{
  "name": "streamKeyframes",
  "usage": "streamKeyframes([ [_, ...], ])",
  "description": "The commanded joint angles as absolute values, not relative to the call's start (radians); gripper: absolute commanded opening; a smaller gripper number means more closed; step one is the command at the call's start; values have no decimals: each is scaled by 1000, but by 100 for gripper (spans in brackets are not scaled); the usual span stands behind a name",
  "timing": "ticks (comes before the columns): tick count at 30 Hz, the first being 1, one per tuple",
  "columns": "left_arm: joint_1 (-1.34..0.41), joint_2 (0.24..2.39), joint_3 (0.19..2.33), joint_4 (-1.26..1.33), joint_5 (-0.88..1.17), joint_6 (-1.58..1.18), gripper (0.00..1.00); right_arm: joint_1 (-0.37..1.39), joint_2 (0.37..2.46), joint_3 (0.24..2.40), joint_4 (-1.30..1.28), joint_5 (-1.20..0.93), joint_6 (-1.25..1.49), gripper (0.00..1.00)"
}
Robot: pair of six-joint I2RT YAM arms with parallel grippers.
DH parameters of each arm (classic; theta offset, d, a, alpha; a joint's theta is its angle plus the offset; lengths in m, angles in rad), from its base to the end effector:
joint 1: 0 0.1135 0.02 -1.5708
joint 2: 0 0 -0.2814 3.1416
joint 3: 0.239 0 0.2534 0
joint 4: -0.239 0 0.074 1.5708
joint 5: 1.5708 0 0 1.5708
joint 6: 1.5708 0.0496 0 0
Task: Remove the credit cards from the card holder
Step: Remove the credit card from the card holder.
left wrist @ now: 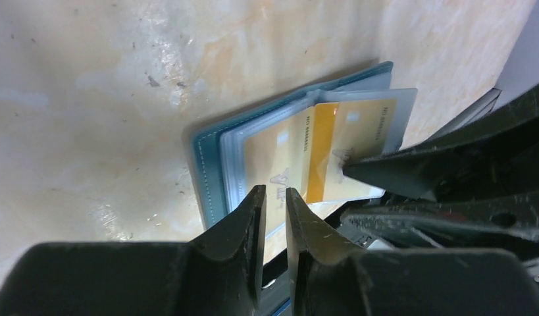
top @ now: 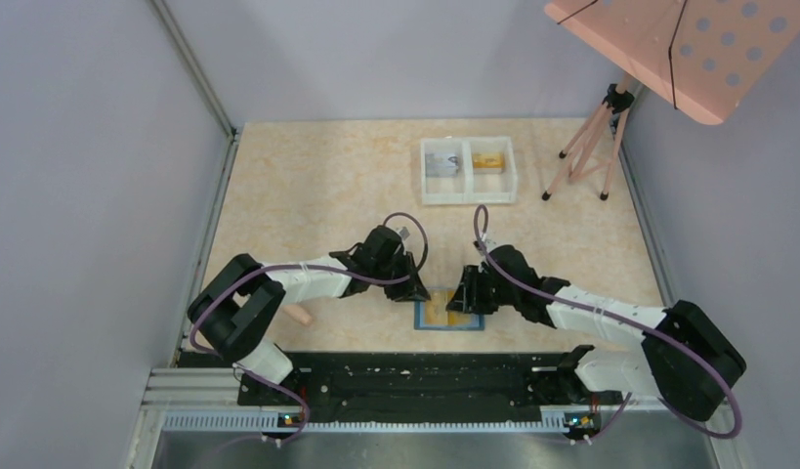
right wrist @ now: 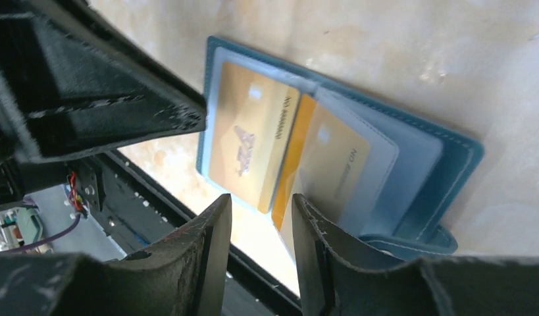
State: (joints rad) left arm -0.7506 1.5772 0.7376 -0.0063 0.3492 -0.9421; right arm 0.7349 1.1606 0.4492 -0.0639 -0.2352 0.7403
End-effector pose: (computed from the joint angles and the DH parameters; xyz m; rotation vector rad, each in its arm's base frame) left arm 0.2157 -0.2244 0.1614 -0.0785 2.7115 -1.0850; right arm 0.1560 0.1566 0.1707 -0.1193 2.5434 0.9409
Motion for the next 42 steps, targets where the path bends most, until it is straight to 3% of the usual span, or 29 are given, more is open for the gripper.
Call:
streamKeyframes([
  [1, -750, 1578, 722, 18, 343, -924, 22, 675, 1233, 407, 107, -297, 733, 38],
  [10, -750, 1599, 701, 30, 349, -925, 18, 653, 1301, 391, 159, -333, 706, 30],
  [30, -751, 1613, 658, 83, 378, -954, 11, 653, 1343, 363, 241, -337, 777, 30],
  [42, -750, 1612, 668, 35, 362, -940, 9, 648, 1362, 334, 329, -367, 812, 22],
])
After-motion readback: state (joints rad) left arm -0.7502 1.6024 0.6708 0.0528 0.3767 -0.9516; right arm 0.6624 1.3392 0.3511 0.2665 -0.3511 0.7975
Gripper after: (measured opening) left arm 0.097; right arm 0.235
